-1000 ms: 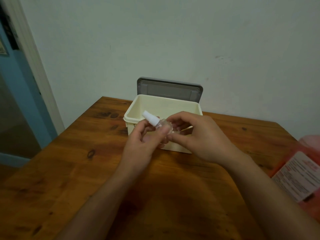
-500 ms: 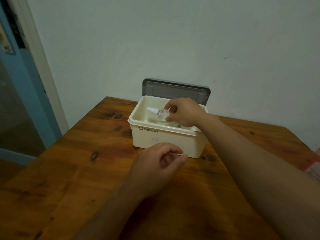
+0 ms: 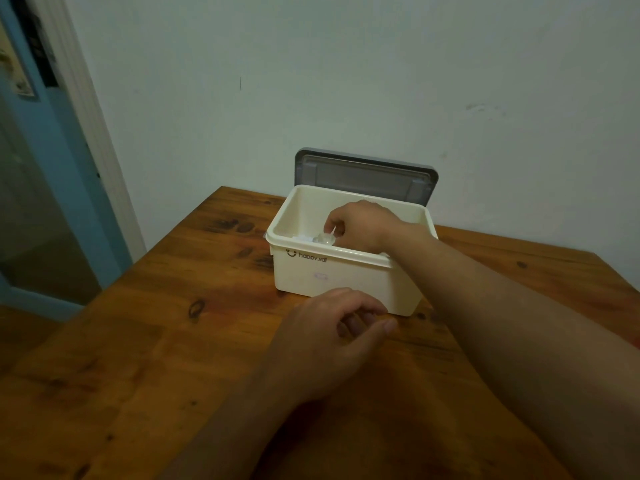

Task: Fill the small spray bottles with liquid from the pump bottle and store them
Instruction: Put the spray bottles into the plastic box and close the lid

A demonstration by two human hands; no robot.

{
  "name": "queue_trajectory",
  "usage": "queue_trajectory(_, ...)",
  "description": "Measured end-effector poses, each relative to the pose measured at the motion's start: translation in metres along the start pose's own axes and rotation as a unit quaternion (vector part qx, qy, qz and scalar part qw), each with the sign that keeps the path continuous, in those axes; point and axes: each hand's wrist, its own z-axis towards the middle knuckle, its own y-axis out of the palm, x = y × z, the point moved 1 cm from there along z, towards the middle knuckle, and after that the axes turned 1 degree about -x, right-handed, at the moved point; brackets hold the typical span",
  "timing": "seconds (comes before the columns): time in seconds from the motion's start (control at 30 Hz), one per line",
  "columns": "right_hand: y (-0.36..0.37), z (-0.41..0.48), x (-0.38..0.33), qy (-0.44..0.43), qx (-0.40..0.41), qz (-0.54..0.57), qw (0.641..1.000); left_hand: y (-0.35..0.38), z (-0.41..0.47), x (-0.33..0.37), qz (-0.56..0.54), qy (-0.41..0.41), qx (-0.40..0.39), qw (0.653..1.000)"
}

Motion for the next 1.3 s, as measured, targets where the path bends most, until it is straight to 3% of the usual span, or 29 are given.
queue_trajectory(0.47, 0.004, 0.004, -0.003, 0.007, -0.041, -0.039, 0.998, 0.001, -0.001, 0.000, -0.006, -0.002, -0.012, 1.000)
queue_trajectory(0.97, 0.005, 0.003, 0.000, 0.020, -0.052, -0.011, 0.998, 0.003, -0.001, -0.001, -0.008, 0.006, -0.004, 1.000)
queue_trajectory(1.17, -0.006, -0.010, 0.004, 0.027, 0.015, 0.056, 0.998, 0.002, -0.001, 0.000, -0.023, 0.005, 0.001, 1.000)
queue_trajectory(1.3, -0.019, -0.028, 0.012, 0.041, 0.126, 0.162, 0.978, -0.003, -0.001, 0.007, -0.140, 0.000, 0.076, 0.987)
